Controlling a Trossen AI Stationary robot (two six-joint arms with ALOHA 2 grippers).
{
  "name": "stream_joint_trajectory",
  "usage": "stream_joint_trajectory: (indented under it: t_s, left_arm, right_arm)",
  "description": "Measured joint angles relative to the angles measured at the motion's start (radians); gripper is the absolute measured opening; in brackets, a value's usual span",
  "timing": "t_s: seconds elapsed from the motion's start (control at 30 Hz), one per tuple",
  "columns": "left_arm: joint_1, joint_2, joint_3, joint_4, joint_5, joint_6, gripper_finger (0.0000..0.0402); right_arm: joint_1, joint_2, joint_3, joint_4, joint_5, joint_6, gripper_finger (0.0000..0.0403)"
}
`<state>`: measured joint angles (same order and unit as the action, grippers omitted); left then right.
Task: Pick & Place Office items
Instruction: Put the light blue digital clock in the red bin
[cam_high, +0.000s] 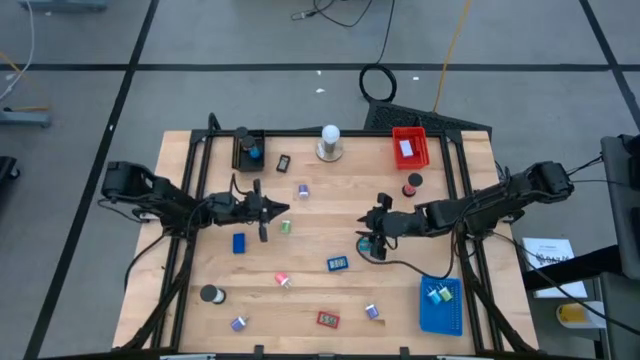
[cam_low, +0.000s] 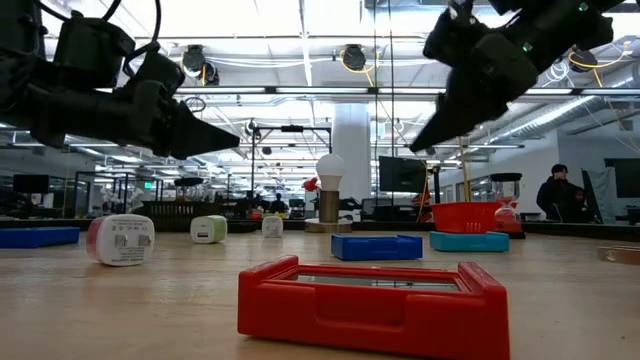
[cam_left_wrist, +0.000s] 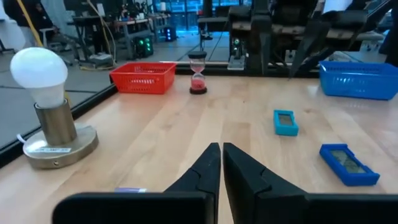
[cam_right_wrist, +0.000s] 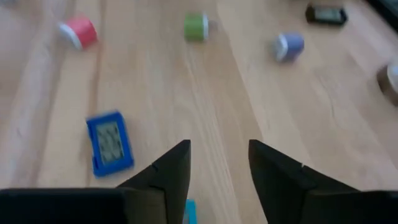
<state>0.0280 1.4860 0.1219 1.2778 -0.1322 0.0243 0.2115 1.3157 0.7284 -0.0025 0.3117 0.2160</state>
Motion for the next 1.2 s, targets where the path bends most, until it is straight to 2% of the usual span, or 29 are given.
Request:
stream_joint_trajectory:
  t_s: [0.17,0.27,0.4,0.5,0.6,0.67,0.8,0.97,1.2]
  left_arm:
    - [0.0,0.001,0.0,0.0,0.0,0.003,0.0009]
    - [0.0,0.001,0.0,0.0,0.0,0.001,0.0004]
    - [0.0,0.001,0.0,0.0,0.0,0.0,0.0018]
    - [0.0,0.001,0.0,0.002,-0.001,0.0,0.0028]
    - [0.0,0.001,0.0,0.005,-0.001,-0.001,0.0032]
    - [0.0,0.001,0.0,0.005,-0.001,-0.002,0.0032]
    - [0.0,0.001,0.0,0.006,-0.002,-0.003,0.0033]
    - [0.0,0.001,0.001,0.005,-0.002,0.0,0.0033]
    - [0.0,0.001,0.001,-0.002,-0.002,-0.002,0.0033]
  right_arm:
    - [0.0,0.0,0.0,0.097,-0.003,0.0,0.0149]
    - [0.0,0.0,0.0,0.085,-0.03,0.013,0.013]
    - [-0.007,0.0,-0.001,0.029,-0.06,0.08,0.0093]
    - [-0.013,0.0,0.02,-0.067,-0.107,0.156,0.0055]
    - [-0.003,0.0,0.082,-0.229,-0.093,0.169,0.0016]
    - [0.009,0.003,0.124,-0.332,-0.053,0.181,0.0005]
    - [0.03,0.026,0.202,-0.463,-0.056,0.255,0.0016]
    - [0.05,0.117,0.275,-0.605,-0.101,0.328,0.0044]
    - [0.073,0.217,0.358,-0.715,-0.133,0.267,0.0129]
